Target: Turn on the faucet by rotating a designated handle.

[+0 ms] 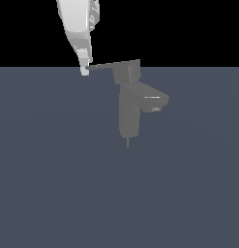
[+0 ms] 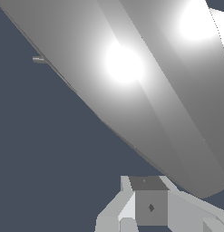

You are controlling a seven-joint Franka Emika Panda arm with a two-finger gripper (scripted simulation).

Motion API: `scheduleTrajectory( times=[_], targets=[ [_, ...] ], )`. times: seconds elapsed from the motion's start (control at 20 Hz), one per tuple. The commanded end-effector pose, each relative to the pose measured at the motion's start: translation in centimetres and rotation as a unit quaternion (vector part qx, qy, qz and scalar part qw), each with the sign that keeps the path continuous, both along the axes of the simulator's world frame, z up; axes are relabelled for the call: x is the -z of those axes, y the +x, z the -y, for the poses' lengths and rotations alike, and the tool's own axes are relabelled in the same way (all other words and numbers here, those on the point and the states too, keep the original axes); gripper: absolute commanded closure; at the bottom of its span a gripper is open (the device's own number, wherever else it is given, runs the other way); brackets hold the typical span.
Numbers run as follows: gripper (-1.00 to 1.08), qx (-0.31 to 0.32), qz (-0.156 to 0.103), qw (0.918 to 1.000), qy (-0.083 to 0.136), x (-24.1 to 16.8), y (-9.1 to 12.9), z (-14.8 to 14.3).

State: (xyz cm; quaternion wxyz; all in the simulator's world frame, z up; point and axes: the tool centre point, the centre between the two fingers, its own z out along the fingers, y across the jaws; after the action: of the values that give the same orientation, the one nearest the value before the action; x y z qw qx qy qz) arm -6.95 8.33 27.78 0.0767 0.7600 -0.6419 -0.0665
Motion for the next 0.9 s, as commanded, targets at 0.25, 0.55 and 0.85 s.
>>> scheduleTrajectory(
  times=[0.25, 0.55, 0.85],
  targets=[
    [1.08, 0.002, 0.0, 1.0, -0.001, -0.6, -1.7, 2.4],
    [1.08, 0.002, 0.001, 1.0, -0.001, -1.0, -3.1, 4.2],
    [1.08, 0.002, 0.002, 1.0, -0.001, -1.5, -4.5, 6.0]
  ],
)
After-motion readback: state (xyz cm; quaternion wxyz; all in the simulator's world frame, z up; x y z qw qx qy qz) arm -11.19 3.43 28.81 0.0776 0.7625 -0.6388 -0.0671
